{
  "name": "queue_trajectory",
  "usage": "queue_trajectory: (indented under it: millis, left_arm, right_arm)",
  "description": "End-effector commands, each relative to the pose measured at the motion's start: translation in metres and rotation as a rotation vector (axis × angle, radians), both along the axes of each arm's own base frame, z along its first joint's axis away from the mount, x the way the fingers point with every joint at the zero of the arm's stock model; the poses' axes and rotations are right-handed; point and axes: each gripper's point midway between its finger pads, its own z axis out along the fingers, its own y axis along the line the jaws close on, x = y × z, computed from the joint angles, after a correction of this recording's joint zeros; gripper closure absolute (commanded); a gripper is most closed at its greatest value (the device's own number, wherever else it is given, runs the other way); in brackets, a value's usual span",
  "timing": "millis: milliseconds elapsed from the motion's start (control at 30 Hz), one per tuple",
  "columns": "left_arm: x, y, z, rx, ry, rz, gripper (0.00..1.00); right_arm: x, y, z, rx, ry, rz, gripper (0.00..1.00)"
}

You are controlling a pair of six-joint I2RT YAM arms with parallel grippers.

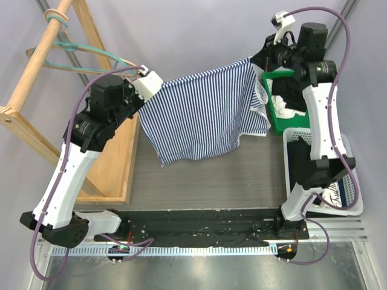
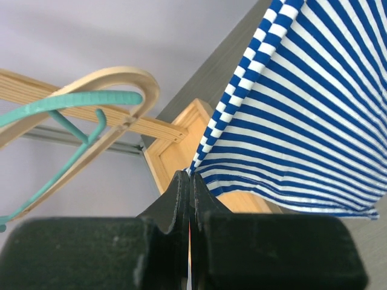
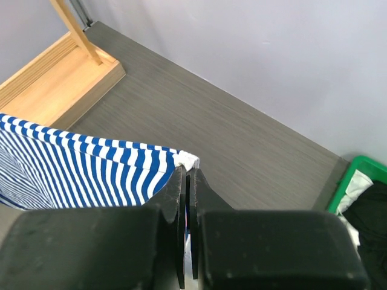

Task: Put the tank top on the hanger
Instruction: Adjust the tank top at the center of the board.

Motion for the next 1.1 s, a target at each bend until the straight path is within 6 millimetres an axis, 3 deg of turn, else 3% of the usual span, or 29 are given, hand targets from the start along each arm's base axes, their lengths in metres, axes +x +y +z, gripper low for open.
queue_trajectory:
  millis: [0,167,267,333,367,400,467,500,567,600,667,700,733,800,833,900,967,1033,1067]
  left_arm:
    - [0.008,0.035,0.045,-0.029,-0.155,0.204,1.0]
    - [-0.002,0.027,0.075,-0.108,-0.192,0.142,1.0]
    - [-0.015,0.017,0.077,-0.138,-0.161,0.065,1.0]
    - [-0.023,0.007,0.072,-0.148,-0.126,-0.003,1.0]
    - [-0.035,-0.006,0.059,-0.148,-0.058,-0.096,1.0]
    - [-0.041,-0.013,0.05,-0.139,-0.021,-0.145,1.0]
    - [-0.058,-0.026,0.025,-0.135,0.088,-0.248,1.0]
    - [-0.07,-0.039,0.005,-0.127,0.161,-0.343,1.0]
    - [-0.084,-0.051,-0.021,-0.128,0.256,-0.427,1.0]
    - [-0.096,-0.06,-0.047,-0.133,0.352,-0.493,1.0]
    - [-0.103,-0.07,-0.077,-0.134,0.443,-0.545,1.0]
    - [-0.106,-0.077,-0.087,-0.14,0.468,-0.578,1.0]
    - [-0.112,-0.085,-0.12,-0.151,0.566,-0.609,1.0]
    - [-0.113,-0.102,-0.145,-0.171,0.615,-0.661,1.0]
    - [-0.122,-0.109,-0.177,-0.177,0.714,-0.68,1.0]
    - [-0.136,-0.125,-0.209,-0.148,0.792,-0.733,1.0]
    - [-0.151,-0.135,-0.247,-0.095,0.887,-0.776,1.0]
    - [-0.164,-0.145,-0.26,-0.059,0.932,-0.831,0.91]
    - [-0.166,-0.15,-0.266,-0.065,0.963,-0.848,0.64]
  right_arm:
    - [0.035,-0.025,0.04,-0.003,-0.146,-0.124,0.99]
    - [0.03,-0.011,0.052,0.015,-0.179,-0.035,0.99]
    - [0.013,-0.001,0.055,0.006,-0.196,0.048,0.99]
    - [-0.002,0.005,0.044,-0.018,-0.185,0.114,0.99]
    - [-0.007,0.007,0.039,-0.03,-0.182,0.133,0.99]
    - [-0.007,0.008,0.012,-0.045,-0.123,0.154,0.99]
    - [-0.021,0.009,-0.004,-0.097,-0.122,0.201,0.99]
    - [-0.027,0.009,-0.039,-0.11,-0.033,0.224,0.99]
    - [-0.04,0.007,-0.066,-0.167,-0.008,0.27,0.99]
    - [-0.049,0.006,-0.104,-0.177,0.084,0.289,0.99]
    - [-0.06,-0.001,-0.137,-0.23,0.137,0.297,0.99]
    - [-0.067,-0.005,-0.17,-0.261,0.2,0.306,0.99]
    - [-0.07,-0.008,-0.186,-0.282,0.229,0.307,0.99]
    - [-0.08,-0.017,-0.227,-0.331,0.314,0.307,0.99]
    - [-0.084,-0.02,-0.241,-0.343,0.346,0.31,0.99]
    - [-0.094,-0.025,-0.267,-0.375,0.411,0.32,0.99]
    - [-0.096,-0.03,-0.279,-0.389,0.447,0.308,0.96]
    - [-0.098,-0.034,-0.289,-0.401,0.482,0.29,0.89]
    - [-0.098,-0.035,-0.291,-0.403,0.492,0.282,0.77]
